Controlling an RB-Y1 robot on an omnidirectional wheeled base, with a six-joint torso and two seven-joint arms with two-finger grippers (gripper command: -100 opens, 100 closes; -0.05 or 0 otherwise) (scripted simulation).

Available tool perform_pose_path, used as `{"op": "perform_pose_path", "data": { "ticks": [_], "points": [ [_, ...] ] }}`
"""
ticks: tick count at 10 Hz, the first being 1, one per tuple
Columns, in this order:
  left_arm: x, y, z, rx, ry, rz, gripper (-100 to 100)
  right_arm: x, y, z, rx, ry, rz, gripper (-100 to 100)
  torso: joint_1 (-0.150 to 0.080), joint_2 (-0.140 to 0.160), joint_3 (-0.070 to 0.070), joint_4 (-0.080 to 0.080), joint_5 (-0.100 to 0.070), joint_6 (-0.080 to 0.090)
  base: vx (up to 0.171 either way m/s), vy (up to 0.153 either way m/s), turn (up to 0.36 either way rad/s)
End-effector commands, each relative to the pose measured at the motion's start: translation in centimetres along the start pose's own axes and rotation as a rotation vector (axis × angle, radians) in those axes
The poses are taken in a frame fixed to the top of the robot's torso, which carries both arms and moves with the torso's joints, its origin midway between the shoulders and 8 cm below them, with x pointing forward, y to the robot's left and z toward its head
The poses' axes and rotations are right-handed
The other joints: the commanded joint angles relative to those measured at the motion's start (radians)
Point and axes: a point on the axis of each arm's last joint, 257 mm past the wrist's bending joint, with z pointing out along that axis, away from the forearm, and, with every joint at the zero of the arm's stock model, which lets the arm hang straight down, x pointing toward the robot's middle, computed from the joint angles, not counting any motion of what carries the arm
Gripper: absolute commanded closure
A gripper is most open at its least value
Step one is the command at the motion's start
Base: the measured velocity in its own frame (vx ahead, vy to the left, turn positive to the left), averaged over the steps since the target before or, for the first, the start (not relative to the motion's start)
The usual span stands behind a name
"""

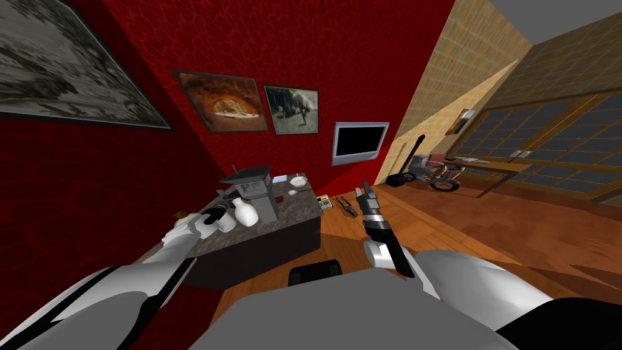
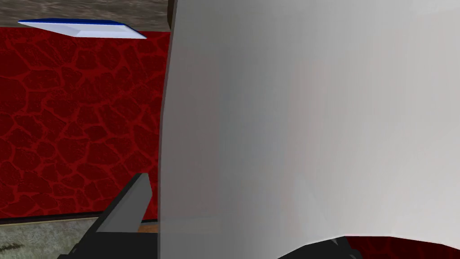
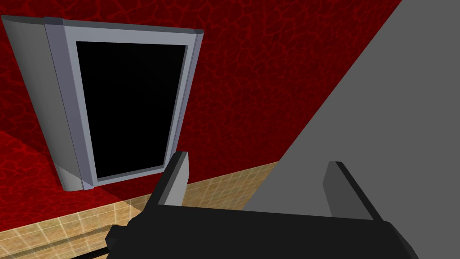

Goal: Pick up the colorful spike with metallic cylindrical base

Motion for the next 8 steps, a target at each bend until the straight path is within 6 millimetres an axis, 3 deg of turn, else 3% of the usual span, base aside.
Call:
{"op": "perform_pose_path", "data": {
  "ticks": [1,3,4,8],
  "points": [
    [0.99,1.43,-0.25,-0.030,0.024,-0.007,-100,0.00,0.00,0.00,0.000,0.000,0.000,0,0.000,0.000,0.000,0.000,0.000,0.000,0.000,0.000,0.000],
    [0.75,1.35,-0.14,-0.029,0.022,-0.007,-100,0.00,0.00,0.00,0.000,0.000,0.000,0,0.001,0.000,0.000,0.000,0.000,0.000,0.000,0.000,0.000],
    [0.79,1.39,-0.16,-0.029,0.023,-0.007,100,0.00,0.00,0.00,0.000,0.000,0.000,0,0.001,0.000,0.000,0.000,0.000,0.000,0.000,0.000,0.000],
    [0.79,1.42,-0.16,-0.030,0.023,-0.005,100,0.00,0.00,0.00,0.000,0.000,0.000,0,0.001,0.000,0.000,0.000,0.001,0.000,0.000,0.000,0.000]
  ]
}}
